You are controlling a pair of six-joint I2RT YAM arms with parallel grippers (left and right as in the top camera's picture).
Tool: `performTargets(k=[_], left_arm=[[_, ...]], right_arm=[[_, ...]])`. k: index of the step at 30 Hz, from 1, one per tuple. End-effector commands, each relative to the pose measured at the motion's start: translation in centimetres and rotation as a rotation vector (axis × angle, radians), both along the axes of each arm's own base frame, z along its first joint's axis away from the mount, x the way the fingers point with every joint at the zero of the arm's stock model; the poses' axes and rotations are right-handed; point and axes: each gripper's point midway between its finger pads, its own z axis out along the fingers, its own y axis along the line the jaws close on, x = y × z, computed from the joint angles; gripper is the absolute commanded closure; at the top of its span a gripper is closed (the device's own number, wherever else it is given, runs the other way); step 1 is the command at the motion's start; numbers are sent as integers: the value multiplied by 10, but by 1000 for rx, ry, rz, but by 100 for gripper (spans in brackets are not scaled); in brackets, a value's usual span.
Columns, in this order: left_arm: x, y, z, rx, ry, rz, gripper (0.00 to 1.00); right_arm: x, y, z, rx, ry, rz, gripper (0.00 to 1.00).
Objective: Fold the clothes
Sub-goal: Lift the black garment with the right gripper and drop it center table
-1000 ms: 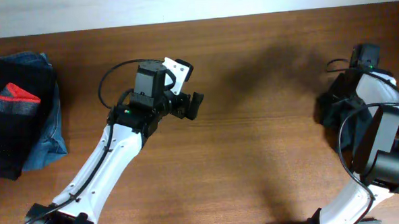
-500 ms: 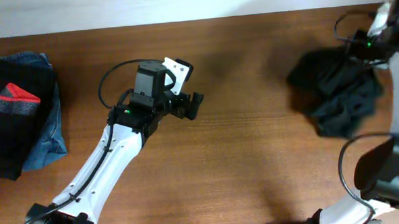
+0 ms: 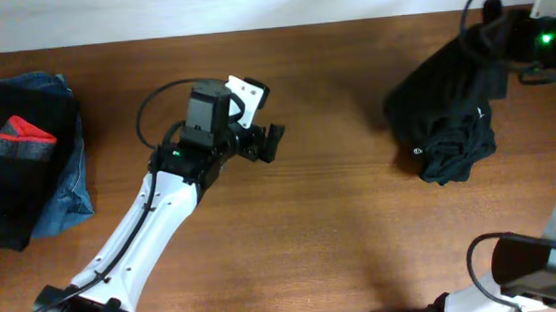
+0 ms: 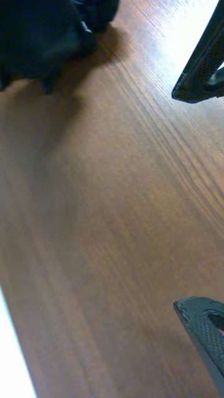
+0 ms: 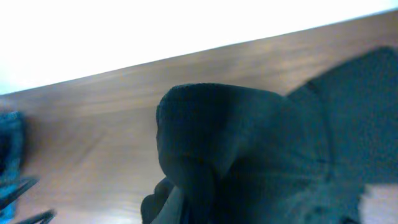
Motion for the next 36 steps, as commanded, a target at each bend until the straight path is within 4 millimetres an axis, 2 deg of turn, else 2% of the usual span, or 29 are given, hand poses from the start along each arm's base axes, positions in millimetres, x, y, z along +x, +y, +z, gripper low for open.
performTargets(k=[1,4,7,13,16,19,26,32,36], left_arm=[[4,3,51,-55,-97,20,1],[7,25,70,-111,-102,111,1],[11,60,79,-149,-86,221,1],[14,117,73,-146,-33,368,1],[13,127,68,-140,-14,393,1],[5,118,62,-161,35,350,1],[-10,87,56,-265,135,195,1],[-4,85,39,-259,179,197,1],[0,88,30,-250,194,209,1]], right_arm=[[-14,63,37,45,-101,191,96],[-18,101,36,53,-91,282,96],[-25,151,37,58,-96,407,96],[-31,204,48,100,-128,499,96],[-29,217,57,130,-152,501,96],[-25,226,66,158,-180,499,96],[-22,232,75,213,-185,470,96],[-25,235,75,237,-174,482,96],[-33,250,74,242,-164,521,96]])
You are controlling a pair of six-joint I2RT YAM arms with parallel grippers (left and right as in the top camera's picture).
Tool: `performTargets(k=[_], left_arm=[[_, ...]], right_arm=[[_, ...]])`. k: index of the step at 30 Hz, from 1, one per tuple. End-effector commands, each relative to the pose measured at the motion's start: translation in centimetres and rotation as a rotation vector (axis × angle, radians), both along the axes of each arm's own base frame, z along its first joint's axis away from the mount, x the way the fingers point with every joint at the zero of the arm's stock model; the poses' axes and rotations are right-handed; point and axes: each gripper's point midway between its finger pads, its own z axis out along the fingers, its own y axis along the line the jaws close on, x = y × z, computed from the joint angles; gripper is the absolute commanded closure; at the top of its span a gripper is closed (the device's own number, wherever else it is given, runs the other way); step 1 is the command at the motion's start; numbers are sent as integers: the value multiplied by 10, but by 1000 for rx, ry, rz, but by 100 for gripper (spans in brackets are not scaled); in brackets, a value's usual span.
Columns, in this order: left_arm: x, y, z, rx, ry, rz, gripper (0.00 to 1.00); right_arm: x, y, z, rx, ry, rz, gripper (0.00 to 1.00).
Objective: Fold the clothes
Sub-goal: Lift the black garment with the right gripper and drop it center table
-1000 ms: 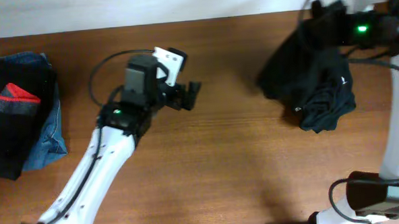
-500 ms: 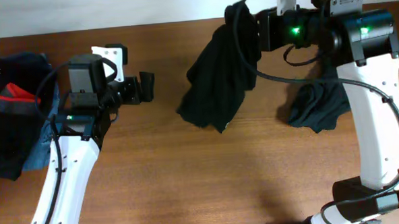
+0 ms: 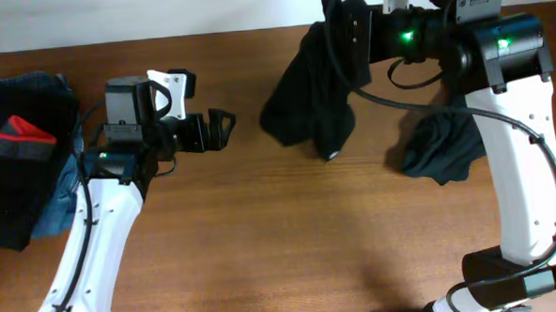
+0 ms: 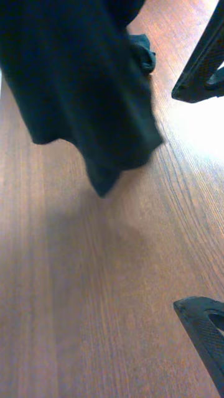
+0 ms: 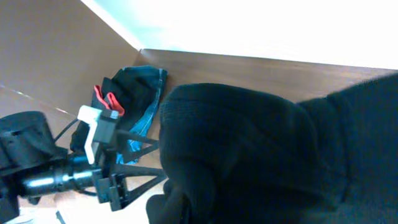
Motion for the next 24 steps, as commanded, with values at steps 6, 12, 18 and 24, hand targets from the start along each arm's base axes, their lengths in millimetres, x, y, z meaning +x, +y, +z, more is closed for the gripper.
performTargets(k=[6,12,18,24], left_arm=[[12,14,2,3,-16,45,1],[16,30,3,3,-20,83,1],[18,29,2,3,-23,81,1],[23,18,-19,17,14,44,1]], right_arm=[[-33,38,26,5,-72,107,62],[-14,-14,-13,-287,-38,-134,38],[-10,-48,-62,-457,107,-241,32],[-4,-63,-139,-478,375,-290,32]])
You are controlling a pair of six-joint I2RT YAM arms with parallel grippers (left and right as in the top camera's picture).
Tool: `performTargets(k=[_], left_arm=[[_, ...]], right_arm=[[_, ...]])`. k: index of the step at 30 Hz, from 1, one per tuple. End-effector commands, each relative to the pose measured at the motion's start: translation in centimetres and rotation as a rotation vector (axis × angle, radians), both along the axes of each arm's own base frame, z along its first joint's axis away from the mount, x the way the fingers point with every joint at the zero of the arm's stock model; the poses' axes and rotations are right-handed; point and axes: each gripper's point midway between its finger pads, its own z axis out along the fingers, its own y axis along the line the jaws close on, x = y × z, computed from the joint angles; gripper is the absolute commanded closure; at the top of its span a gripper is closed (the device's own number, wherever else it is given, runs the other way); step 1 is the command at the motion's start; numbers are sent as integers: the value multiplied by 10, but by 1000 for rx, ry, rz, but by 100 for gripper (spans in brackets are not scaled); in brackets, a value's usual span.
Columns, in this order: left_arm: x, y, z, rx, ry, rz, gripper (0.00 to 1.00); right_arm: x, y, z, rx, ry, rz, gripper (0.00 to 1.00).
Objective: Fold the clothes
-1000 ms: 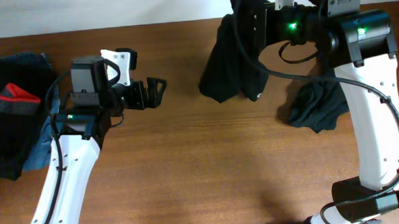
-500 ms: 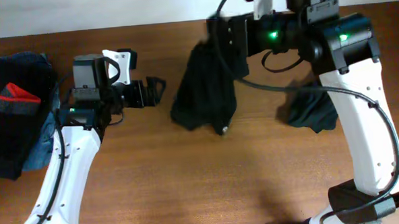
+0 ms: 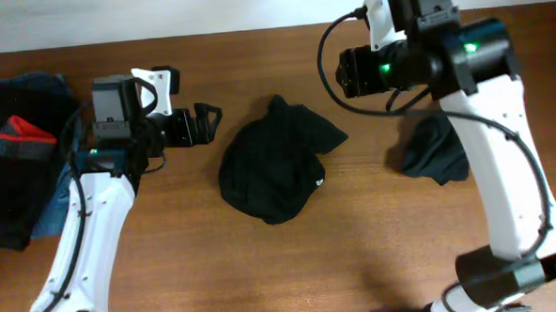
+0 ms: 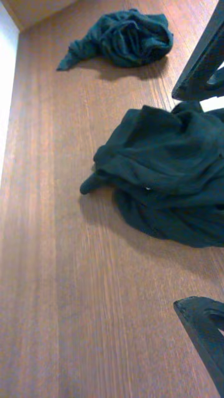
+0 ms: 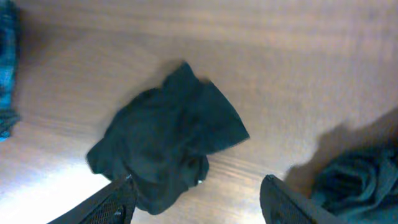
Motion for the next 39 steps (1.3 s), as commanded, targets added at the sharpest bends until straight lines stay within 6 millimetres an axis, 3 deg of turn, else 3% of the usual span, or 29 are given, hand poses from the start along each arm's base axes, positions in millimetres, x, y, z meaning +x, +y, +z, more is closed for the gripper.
performTargets(k=[1,7,12,19,24,39], left_arm=[[8,-11,-15,18,18,-38,1],[11,-28,-37,65,22,-115,1],[18,-21,-47,124,28,-74,1],[21,-13,-48,162,24,-38,1],[25,-13,-45,160,5,-36,1],[25,-13,-45,160,3,-36,1]], right_arm=[[11,-14,-59,-20,160,-88,32],[26,-6,-120,52,241,-87,32],[41,-3,-167,68,225,-94,33],[38,-4,-221,83,229,-121,38],[31,1,-246,133,245,-148,44],[20,6,-289,143,287,-176,43]])
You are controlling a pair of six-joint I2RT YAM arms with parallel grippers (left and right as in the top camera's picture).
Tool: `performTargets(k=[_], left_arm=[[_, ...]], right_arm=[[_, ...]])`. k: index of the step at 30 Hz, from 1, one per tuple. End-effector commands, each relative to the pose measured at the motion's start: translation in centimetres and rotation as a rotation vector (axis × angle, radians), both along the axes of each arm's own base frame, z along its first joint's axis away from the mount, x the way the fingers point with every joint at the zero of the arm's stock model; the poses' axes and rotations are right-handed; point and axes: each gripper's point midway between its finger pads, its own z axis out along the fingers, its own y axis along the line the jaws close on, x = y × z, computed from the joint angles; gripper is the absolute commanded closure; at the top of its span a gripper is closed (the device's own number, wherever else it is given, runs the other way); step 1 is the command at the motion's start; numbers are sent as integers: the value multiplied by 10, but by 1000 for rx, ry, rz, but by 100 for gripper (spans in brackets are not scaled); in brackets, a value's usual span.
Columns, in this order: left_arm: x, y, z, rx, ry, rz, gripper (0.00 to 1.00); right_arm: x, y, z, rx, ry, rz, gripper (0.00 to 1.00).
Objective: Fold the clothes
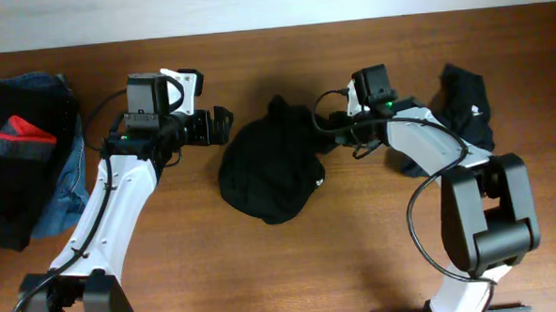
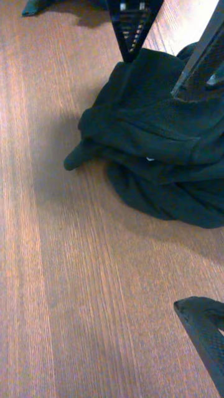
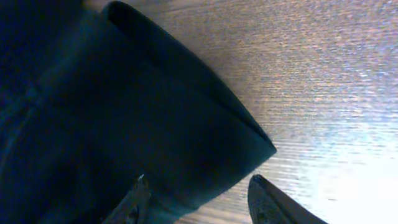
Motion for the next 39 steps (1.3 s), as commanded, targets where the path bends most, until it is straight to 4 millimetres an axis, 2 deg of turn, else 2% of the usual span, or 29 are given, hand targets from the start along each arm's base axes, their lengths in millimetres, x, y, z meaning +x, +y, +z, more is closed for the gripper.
performTargets(k=[1,2,4,8,9,15,16,18,20,26,28,30,32,39], left_arm=[[4,0,2,16,-16,-9,1],[4,0,2,16,-16,-9,1],[4,0,2,16,-16,-9,1],[4,0,2,16,-16,-9,1],[4,0,2,16,-16,-9,1],[4,0,2,16,-15,-9,1],[4,0,2,16,-13,-9,1],[4,1,1,16,-12,-9,1],[3,1,1,16,-11,-9,1],[3,1,1,16,-8,-9,1],[3,1,1,16,-7,-9,1],[3,1,1,17,-7,-9,1],[3,1,1,17,-7,-9,1],[3,1,1,17,-7,-10,1]], right_arm=[[-6,6,-23,4,54,-5,44],[-7,7,-26,6,63,-11,44],[-7,10,-30,9,68,-6,51],[-5,12,-28,19,58,-6,88],[-4,12,-28,20,58,-6,94],[-6,13,-28,28,64,-1,96],[-6,13,-28,27,66,-2,95],[-7,13,-28,28,72,-8,71],[-8,12,-29,40,94,-57,59],[-9,14,-29,76,136,-170,53],[-10,18,-30,79,146,-190,48],[-13,24,-31,67,154,-209,36],[-15,29,-32,56,155,-217,31],[-21,40,-34,43,164,-222,31]])
